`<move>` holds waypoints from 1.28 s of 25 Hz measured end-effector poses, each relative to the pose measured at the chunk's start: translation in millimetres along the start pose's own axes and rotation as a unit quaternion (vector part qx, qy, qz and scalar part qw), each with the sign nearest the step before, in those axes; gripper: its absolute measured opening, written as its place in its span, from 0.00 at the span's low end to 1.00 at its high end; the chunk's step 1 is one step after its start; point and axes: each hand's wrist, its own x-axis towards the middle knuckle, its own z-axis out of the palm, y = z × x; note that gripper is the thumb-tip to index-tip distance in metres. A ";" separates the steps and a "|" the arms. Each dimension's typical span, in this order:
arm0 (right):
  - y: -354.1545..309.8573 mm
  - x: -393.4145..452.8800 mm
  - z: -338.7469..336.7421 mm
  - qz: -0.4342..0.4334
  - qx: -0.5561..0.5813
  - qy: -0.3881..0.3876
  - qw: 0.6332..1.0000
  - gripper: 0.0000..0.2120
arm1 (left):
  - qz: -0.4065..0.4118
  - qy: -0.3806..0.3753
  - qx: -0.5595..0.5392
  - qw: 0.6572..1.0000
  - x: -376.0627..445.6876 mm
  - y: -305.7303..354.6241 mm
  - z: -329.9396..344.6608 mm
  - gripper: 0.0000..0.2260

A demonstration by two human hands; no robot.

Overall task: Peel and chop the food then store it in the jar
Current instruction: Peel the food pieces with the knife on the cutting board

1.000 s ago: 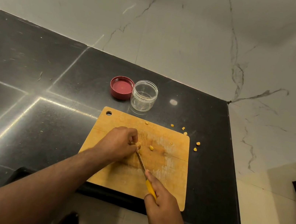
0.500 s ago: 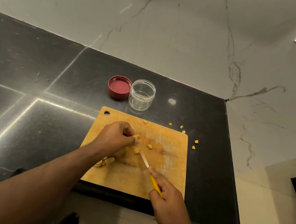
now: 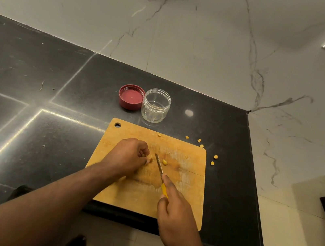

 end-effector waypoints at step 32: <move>3.8 -16.8 16.5 0.013 -0.020 -0.010 1.000 0.27 | 0.013 0.009 0.013 1.000 -3.7 -0.4 -0.2 0.08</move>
